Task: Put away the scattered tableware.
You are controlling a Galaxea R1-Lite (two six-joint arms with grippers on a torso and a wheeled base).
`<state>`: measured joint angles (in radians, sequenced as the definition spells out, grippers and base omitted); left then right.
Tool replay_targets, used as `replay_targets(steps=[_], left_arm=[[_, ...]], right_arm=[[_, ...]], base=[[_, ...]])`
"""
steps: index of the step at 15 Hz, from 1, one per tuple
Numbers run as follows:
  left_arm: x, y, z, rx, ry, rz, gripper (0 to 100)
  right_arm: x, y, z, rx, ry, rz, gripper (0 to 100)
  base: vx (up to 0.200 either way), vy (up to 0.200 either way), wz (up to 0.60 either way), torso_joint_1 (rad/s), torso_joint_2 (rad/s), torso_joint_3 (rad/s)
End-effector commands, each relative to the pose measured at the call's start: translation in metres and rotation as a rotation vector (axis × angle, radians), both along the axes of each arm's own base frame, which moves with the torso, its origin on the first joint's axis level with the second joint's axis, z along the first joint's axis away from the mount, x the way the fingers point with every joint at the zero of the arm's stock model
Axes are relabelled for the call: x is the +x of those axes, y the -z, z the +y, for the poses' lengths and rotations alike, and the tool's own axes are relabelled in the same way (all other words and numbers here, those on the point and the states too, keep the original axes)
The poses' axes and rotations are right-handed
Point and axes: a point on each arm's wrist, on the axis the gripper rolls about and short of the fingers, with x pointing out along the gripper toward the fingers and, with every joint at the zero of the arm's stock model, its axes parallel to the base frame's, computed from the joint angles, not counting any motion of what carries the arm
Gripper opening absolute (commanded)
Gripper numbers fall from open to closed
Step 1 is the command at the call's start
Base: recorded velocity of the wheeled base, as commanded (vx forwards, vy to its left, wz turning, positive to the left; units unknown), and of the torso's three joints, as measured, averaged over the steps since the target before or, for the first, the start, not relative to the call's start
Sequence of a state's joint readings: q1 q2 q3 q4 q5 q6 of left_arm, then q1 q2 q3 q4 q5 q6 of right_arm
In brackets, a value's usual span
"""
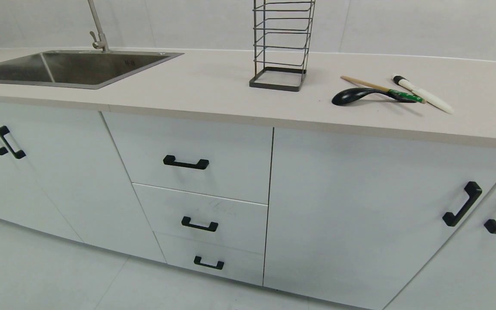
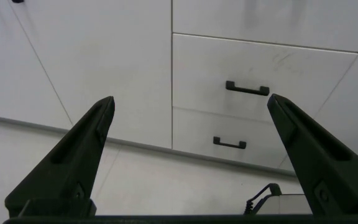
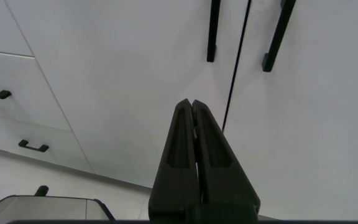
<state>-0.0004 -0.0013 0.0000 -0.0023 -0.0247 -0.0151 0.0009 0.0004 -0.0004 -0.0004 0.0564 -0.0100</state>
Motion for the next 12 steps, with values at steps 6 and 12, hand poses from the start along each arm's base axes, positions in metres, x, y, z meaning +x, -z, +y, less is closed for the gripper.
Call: replay_targets(steps=[6, 12], left_arm=[[0.0, -0.004, -0.002, 0.121, 0.101, -0.038, 100], [0.024, -0.082, -0.01, 0.396, 0.428, -0.159, 100]], right_arm=[[0.0, 0.0, 0.0, -0.001, -0.001, 0.0, 0], [0.0, 0.0, 0.0, -0.001, -0.001, 0.0, 0]], base=[[0.0, 0.0, 0.0, 0.0, 0.0, 0.0], [0.0, 0.0, 0.0, 0.0, 0.0, 0.0]])
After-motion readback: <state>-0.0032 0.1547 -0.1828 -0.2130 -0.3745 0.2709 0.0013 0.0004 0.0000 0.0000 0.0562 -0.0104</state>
